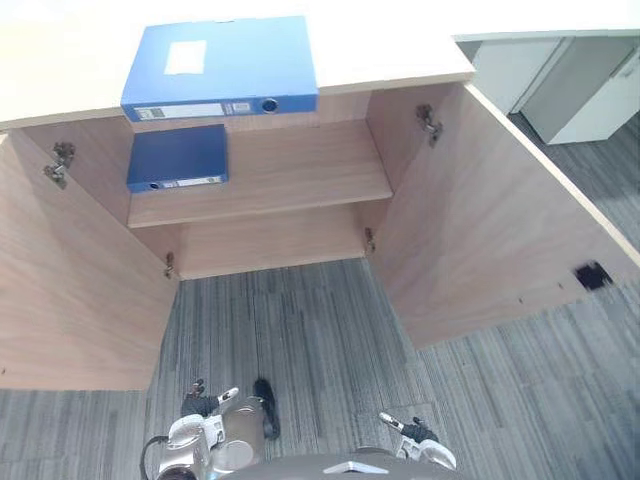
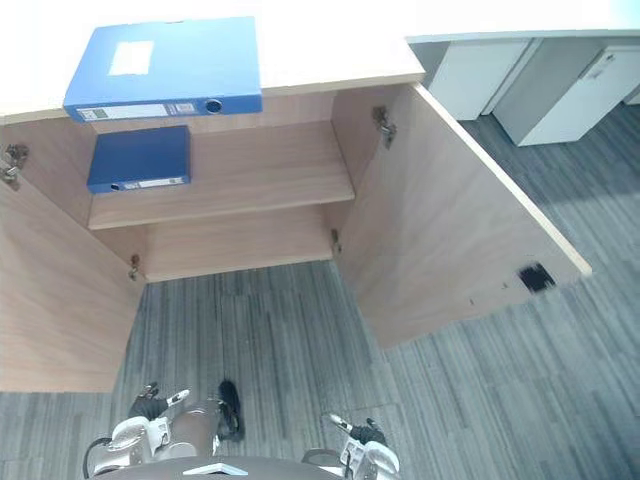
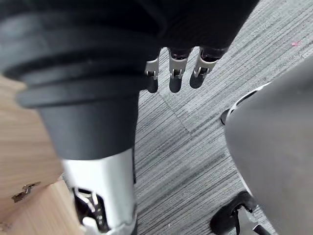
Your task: Walk over to the cabinet, pick up the folder, carry it to the office cabinet, place the folder inside the office cabinet, then close the office cabinet door
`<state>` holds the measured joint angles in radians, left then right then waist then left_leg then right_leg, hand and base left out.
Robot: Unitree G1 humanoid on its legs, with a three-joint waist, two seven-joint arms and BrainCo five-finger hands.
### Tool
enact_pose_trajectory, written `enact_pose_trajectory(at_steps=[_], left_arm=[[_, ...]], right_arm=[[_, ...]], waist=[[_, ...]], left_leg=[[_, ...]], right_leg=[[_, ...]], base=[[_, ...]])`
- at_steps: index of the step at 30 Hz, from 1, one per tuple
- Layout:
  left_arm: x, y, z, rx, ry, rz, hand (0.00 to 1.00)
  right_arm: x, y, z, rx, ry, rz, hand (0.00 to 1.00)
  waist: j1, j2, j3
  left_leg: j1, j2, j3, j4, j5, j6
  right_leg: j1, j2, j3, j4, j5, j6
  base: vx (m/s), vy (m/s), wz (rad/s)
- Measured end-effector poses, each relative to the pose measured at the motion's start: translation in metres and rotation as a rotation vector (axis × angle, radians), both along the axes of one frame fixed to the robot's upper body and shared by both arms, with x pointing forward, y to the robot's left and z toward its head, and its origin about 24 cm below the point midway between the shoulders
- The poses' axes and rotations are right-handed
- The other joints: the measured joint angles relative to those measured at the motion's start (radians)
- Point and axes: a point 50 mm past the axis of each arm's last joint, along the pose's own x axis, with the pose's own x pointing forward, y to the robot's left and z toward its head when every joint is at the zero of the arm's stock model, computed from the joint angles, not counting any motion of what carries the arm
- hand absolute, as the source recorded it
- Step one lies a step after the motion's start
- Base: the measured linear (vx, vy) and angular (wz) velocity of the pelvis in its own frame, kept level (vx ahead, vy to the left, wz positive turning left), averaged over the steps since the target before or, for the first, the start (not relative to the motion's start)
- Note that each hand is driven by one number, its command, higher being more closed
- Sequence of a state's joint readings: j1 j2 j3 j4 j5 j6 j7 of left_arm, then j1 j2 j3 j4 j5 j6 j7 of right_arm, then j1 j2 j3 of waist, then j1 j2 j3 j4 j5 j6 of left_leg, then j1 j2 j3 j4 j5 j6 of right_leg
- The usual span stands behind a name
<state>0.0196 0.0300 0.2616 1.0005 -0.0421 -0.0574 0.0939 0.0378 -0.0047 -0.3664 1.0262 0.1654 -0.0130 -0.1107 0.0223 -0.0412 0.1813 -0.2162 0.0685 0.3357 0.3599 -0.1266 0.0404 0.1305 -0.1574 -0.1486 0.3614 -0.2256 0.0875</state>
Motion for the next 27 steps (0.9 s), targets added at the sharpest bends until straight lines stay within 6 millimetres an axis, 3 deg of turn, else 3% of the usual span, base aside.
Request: enact_pose_trajectory(at_steps=[1, 3, 5, 6, 8, 10, 11, 12, 13, 15, 17, 18, 20, 24, 26, 27], left_arm=[[-0.002, -0.002, -0.001, -0.001, 0.015, -0.018, 0.00], [-0.007, -0.002, -0.004, 0.000, 0.046, -0.031, 0.00], [-0.012, -0.002, -0.006, -0.003, 0.064, -0.027, 0.00], [-0.013, -0.004, -0.006, -0.008, 0.066, -0.026, 0.00], [-0.010, -0.006, -0.006, -0.017, 0.058, -0.019, 0.00], [-0.009, -0.008, -0.006, -0.026, 0.052, -0.001, 0.00], [-0.011, -0.007, -0.006, -0.028, 0.053, 0.015, 0.00], [-0.012, -0.007, -0.007, -0.036, 0.055, 0.035, 0.00], [-0.015, -0.016, -0.009, -0.064, 0.058, 0.050, 0.00], [-0.015, -0.026, -0.010, -0.092, 0.057, 0.050, 0.00], [-0.008, -0.033, -0.008, -0.107, 0.036, 0.027, 0.00], [-0.006, -0.034, -0.006, -0.106, 0.018, 0.035, 0.00], [-0.003, -0.033, -0.004, -0.103, -0.004, 0.045, 0.00], [-0.001, -0.032, -0.003, -0.102, -0.012, 0.048, 0.00], [-0.002, -0.035, -0.004, -0.110, -0.003, 0.045, 0.00], [-0.002, -0.032, -0.004, -0.103, 0.001, 0.046, 0.00]], right_arm=[[0.001, -0.001, 0.000, -0.006, -0.001, 0.007, 0.00], [0.006, -0.002, 0.003, -0.015, -0.020, 0.022, 0.00], [0.012, 0.000, 0.005, -0.022, -0.042, 0.043, 0.00], [0.015, 0.001, 0.007, -0.025, -0.055, 0.056, 0.00], [0.019, 0.001, 0.009, -0.027, -0.073, 0.059, 0.00], [0.019, 0.002, 0.009, -0.027, -0.077, 0.056, 0.00], [0.017, 0.003, 0.008, -0.022, -0.072, 0.053, 0.00], [0.014, 0.004, 0.007, -0.011, -0.072, 0.031, 0.00], [0.011, -0.003, 0.008, -0.029, -0.068, 0.027, 0.00], [0.009, -0.011, 0.008, -0.046, -0.067, 0.015, 0.00], [0.008, -0.012, 0.008, -0.049, -0.060, 0.013, 0.00], [0.006, -0.011, 0.007, -0.050, -0.049, 0.033, 0.00], [0.002, -0.011, 0.006, -0.052, -0.033, 0.041, 0.00], [0.002, -0.011, 0.006, -0.052, -0.029, 0.044, 0.00], [0.001, -0.012, 0.006, -0.054, -0.028, 0.042, 0.00], [0.001, -0.008, 0.005, -0.042, -0.025, 0.043, 0.00]], waist=[[-0.006, 0.000, 0.001], [-0.021, 0.002, 0.002], [-0.025, 0.010, 0.006], [-0.028, 0.011, 0.006], [-0.037, 0.012, 0.006], [-0.046, 0.013, 0.005], [-0.046, 0.004, 0.000], [-0.048, -0.004, -0.008], [-0.045, 0.035, -0.026], [-0.052, 0.065, -0.040], [-0.056, 0.079, -0.037], [-0.046, 0.081, -0.036], [-0.028, 0.082, -0.036], [-0.018, 0.079, -0.037], [-0.020, 0.088, -0.043], [-0.021, 0.075, -0.055]], left_leg=[[0.064, -0.017, -0.001, -0.031, -0.024, 0.010], [0.149, -0.034, -0.007, -0.067, -0.050, 0.016], [0.233, -0.044, -0.006, -0.116, -0.051, 0.015], [0.284, -0.044, -0.010, -0.153, -0.051, 0.015], [0.325, -0.035, -0.029, -0.182, -0.055, 0.008], [0.344, -0.025, -0.048, -0.195, -0.074, -0.023], [0.356, -0.029, -0.064, -0.193, -0.090, -0.049], [0.376, -0.030, -0.095, -0.189, -0.114, -0.073], [0.380, -0.001, -0.108, -0.185, -0.120, -0.085], [0.372, 0.030, -0.120, -0.158, -0.131, -0.103], [0.313, 0.073, -0.120, 0.022, -0.134, -0.113], [0.240, 0.119, -0.115, 0.204, -0.140, -0.137], [0.182, 0.174, -0.084, 0.337, -0.146, -0.126], [0.147, 0.188, -0.061, 0.202, -0.158, -0.106], [0.164, 0.174, -0.086, 0.020, -0.071, -0.104], [0.178, 0.153, -0.081, -0.013, -0.060, -0.117]], right_leg=[[-0.078, -0.029, 0.028, 0.219, 0.033, 0.018], [-0.187, -0.049, 0.050, 0.484, 0.002, 0.014], [-0.272, -0.042, 0.048, 0.578, -0.045, -0.004], [-0.329, -0.018, 0.035, 0.554, -0.073, -0.026], [-0.383, 0.027, 0.024, 0.429, -0.087, -0.033], [-0.405, 0.066, 0.031, 0.226, -0.054, -0.042], [-0.402, 0.077, 0.049, 0.089, 0.020, -0.051], [-0.386, 0.079, 0.051, 0.071, 0.120, -0.080], [-0.370, 0.090, 0.016, 0.074, 0.093, -0.087], [-0.351, 0.095, -0.037, 0.072, 0.060, -0.095], [-0.275, 0.100, -0.084, 0.043, 0.032, -0.103], [-0.229, 0.114, -0.101, 0.010, 0.028, -0.106], [-0.172, 0.133, -0.110, -0.030, 0.027, -0.109], [-0.130, 0.137, -0.053, -0.064, 0.030, -0.102], [-0.139, 0.144, -0.020, -0.062, 0.030, -0.081], [-0.138, 0.137, 0.012, -0.066, 0.034, -0.060]], base=[[0.42, 0.229, 0.09], [0.36, 0.141, 0.13], [0.34, 0.073, 0.11], [0.26, 0.018, 0.18], [0.33, -0.054, 0.38], [0.30, -0.123, 0.46], [0.30, -0.188, 0.52], [0.43, -0.271, 0.62], [0.35, -0.215, 0.58], [0.30, -0.180, 0.70], [0.32, -0.232, 0.84], [0.21, -0.164, 0.32], [0.19, -0.094, -0.03], [0.16, 0.053, -0.41], [0.13, 0.179, -0.62], [0.11, 0.150, -0.32]])
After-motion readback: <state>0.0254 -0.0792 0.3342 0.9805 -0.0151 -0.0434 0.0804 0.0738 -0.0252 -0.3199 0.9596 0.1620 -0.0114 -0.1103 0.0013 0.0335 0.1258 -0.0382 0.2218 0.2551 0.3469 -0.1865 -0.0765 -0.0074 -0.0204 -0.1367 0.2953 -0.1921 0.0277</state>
